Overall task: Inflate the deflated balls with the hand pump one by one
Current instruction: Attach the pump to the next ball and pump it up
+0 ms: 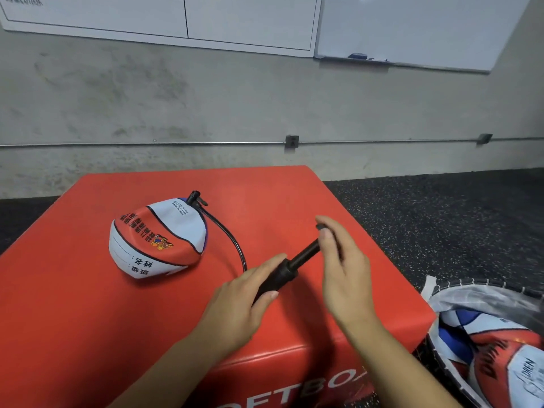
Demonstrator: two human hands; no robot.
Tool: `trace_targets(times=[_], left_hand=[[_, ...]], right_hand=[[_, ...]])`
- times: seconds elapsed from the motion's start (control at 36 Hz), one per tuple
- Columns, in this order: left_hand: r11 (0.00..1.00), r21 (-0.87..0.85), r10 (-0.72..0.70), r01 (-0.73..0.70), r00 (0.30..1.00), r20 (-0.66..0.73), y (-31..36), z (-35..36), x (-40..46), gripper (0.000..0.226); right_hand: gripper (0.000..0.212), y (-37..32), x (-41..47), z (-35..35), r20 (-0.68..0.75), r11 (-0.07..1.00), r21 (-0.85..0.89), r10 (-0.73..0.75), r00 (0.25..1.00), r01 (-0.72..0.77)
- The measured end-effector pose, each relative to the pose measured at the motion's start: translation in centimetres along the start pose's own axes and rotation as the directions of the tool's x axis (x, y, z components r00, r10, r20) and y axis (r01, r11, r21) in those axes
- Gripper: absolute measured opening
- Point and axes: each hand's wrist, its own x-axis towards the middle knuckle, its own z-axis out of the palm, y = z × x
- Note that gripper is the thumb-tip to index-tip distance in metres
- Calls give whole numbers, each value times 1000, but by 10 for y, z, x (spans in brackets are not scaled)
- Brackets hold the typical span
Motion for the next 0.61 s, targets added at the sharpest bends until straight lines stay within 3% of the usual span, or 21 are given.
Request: trace_targets(times=[0.14, 0.31, 0.61], left_hand=[[1000, 12, 2, -2, 1000, 9, 3, 0, 0, 71], [1000, 7, 1, -1, 1000, 5, 2, -1, -1, 72], [999, -34, -26, 25, 999, -24, -2, -2, -1, 66]], right_hand=[[37, 7, 31, -33, -175, 983, 179, 68, 982, -37], [36, 1, 29, -28, -223, 977, 213, 78, 972, -29], [33, 4, -10, 26, 15, 999, -43, 18, 1000, -18]])
